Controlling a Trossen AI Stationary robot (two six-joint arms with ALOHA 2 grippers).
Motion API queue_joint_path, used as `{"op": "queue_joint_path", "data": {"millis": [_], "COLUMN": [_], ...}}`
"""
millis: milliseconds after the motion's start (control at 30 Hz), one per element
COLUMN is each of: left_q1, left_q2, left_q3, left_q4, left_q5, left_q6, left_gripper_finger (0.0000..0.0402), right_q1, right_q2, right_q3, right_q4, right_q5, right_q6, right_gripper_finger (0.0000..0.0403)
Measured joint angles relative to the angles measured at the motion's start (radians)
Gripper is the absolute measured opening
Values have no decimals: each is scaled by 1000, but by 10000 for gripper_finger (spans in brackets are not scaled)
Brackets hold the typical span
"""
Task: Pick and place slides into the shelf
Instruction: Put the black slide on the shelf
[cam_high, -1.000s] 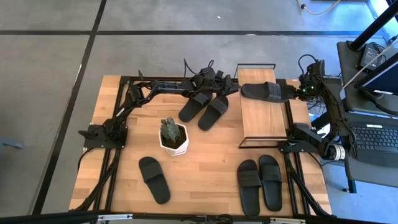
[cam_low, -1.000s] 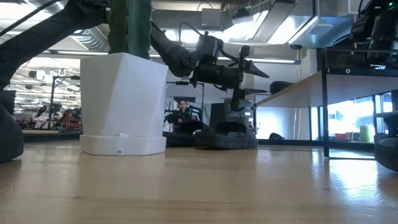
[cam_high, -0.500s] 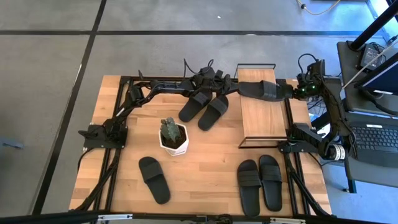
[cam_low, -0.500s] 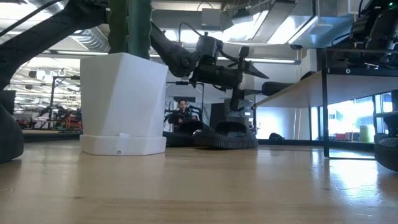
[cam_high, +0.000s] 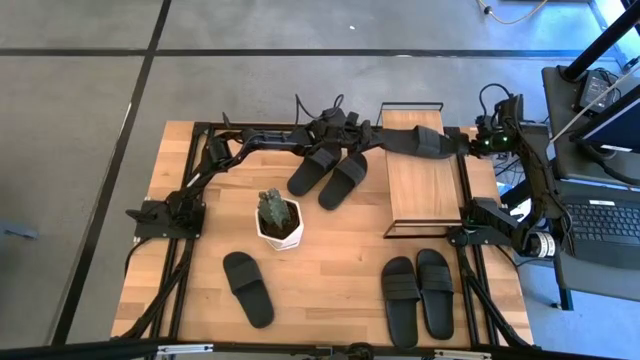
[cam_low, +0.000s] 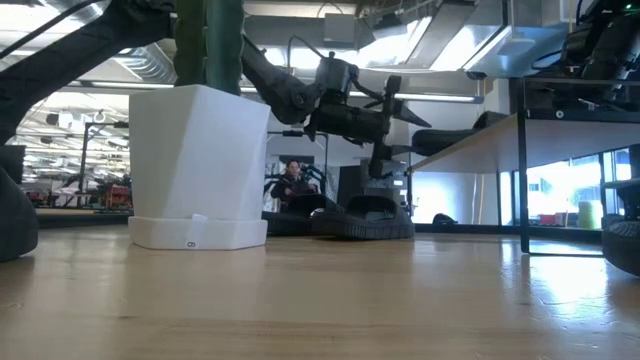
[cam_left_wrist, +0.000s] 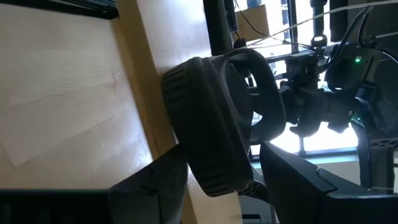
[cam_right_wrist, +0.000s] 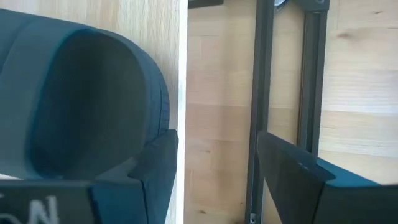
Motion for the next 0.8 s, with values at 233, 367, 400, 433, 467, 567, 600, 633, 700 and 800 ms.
{"op": "queue_joint_path", "data": {"millis": [233,367,400,433,467,567,600,633,700,800], "left_q1": [0,0,1,2,2,4,7,11,24,42], "left_q2": [0,0,0,0,0,0,0,1,1,1], "left_q3": [0,0,0,0,0,0,0,0,0,0], "left_q4": [-1,-3,-3,-3,-4,-2,1,7,13,16], "left_q5": [0,-4,-4,-3,1,-1,0,-1,-7,-11], "left_q6": [15,23,36,47,52,52,45,35,13,3], "left_gripper_finger": [143,92,81,71,62,51,51,50,52,54], "right_q1": [0,0,0,0,0,0,0,0,0,0], "right_q2": [0,0,0,0,0,-2,-4,-7,-15,-33], "right_q3": [0,0,0,0,0,0,0,0,0,0], "right_q4": [0,-2,-2,-2,-2,-2,-2,-3,-3,-5], "right_q5": [1,2,2,1,1,2,2,3,11,47], "right_q6": [-15,-16,-16,-16,-18,-19,-19,-19,-19,-19], "right_gripper_finger": [220,220,220,220,220,220,220,220,220,220]}}
